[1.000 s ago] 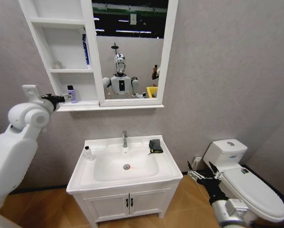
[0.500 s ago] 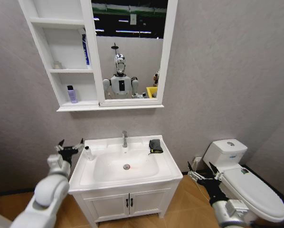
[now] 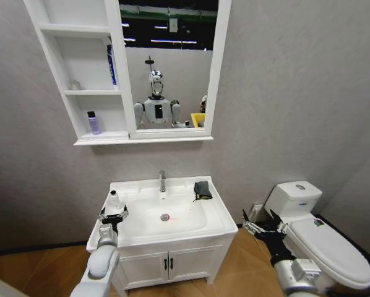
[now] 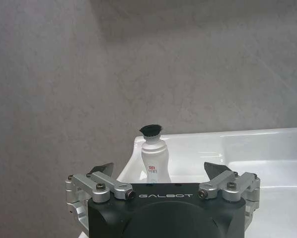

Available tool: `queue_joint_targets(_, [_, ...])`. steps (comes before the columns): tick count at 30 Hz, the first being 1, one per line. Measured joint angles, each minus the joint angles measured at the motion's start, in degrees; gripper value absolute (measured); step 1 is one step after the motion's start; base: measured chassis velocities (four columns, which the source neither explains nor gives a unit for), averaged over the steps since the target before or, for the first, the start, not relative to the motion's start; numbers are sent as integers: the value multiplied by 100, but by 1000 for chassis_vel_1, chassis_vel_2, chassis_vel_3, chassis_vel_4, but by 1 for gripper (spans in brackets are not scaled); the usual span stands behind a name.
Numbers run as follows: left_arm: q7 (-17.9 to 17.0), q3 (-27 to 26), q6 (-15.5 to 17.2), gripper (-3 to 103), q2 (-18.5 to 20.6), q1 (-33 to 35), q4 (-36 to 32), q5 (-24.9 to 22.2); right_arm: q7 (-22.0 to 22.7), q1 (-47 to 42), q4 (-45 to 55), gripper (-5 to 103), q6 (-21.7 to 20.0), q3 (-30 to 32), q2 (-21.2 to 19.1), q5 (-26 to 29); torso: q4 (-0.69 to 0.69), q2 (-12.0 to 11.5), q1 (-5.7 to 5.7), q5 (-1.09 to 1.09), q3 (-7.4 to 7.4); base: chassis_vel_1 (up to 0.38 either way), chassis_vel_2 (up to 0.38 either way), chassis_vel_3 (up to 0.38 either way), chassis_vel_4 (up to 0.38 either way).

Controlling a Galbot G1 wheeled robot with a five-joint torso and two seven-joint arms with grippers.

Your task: Move facial cleanser and shampoo from washbasin to cabinet, then wipe washbasin with towel.

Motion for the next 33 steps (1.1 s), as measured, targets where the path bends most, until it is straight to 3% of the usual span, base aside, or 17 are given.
queue_joint_targets(10, [-217,168,168,100,-23,-1140,1146,-86,0,-13,-77,100,37,5,31,-3,0,0,0,0,0,0,0,0,0])
queue_joint_targets(17, [-181,111,166,100,-108,-1544,1864,-59,0,21,-149,100,51,47,10,22,1,0,0,0,0,0,0,0,0])
queue_joint_targets(27, [-117,89,113,101,-186,-1858,2371,-18,0,4,-225,100,101,88,9,56,1,0,0,0,-1,0,0,0,0])
queue_joint_targets(32, [-85,60,32,81,-274,-2015,2647,103,2,-33,-231,100,128,138,9,93,0,0,-1,0,-1,0,0,0,0])
queue_joint_targets(33, [-85,60,32,81,-274,-2015,2647,103,2,-33,-231,100,128,138,9,93,0,0,-1,0,-1,0,0,0,0])
